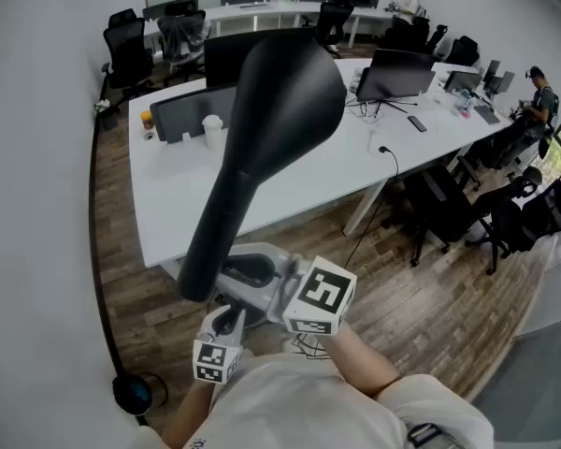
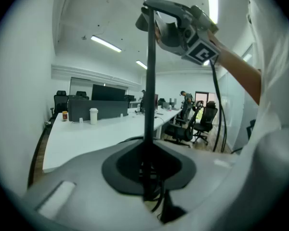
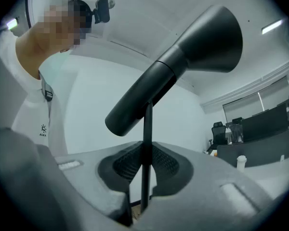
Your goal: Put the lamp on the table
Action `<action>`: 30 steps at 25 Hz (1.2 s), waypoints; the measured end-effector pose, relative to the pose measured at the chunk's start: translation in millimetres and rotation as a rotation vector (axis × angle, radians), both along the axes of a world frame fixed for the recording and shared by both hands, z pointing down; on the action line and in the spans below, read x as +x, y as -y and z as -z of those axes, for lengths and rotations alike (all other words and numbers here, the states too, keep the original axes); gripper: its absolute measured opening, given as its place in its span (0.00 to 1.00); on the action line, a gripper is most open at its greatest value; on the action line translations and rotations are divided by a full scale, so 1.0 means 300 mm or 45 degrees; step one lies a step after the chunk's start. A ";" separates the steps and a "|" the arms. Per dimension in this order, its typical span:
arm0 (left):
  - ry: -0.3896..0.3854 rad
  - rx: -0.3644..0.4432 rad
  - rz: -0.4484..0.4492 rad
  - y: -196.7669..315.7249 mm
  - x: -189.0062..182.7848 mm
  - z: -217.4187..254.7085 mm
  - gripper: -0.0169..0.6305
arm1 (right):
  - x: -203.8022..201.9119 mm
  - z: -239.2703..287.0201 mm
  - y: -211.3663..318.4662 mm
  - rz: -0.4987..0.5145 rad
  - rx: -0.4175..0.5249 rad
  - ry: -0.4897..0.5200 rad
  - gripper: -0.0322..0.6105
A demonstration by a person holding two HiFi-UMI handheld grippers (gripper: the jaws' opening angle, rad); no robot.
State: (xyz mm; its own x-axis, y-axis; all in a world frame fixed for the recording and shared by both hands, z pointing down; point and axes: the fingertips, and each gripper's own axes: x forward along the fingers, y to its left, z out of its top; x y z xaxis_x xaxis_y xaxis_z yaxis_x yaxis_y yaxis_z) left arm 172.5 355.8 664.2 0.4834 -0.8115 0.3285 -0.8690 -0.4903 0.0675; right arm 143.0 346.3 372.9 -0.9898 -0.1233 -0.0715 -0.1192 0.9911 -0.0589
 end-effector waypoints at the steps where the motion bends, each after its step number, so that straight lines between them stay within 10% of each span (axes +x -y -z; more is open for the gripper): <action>1: -0.001 0.003 0.000 -0.005 -0.011 0.004 0.10 | -0.012 0.002 -0.005 -0.001 -0.001 0.001 0.12; 30: 0.036 0.054 0.007 -0.034 -0.271 0.026 0.10 | -0.235 0.028 -0.022 -0.009 -0.010 0.044 0.12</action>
State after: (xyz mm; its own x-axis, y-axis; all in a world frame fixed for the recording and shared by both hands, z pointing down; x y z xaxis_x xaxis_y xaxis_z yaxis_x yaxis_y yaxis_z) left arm 91.3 365.9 656.5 0.4699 -0.8275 0.3073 -0.8729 -0.4873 0.0227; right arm 72.3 352.8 364.4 -0.9859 -0.1310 -0.1043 -0.1240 0.9897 -0.0712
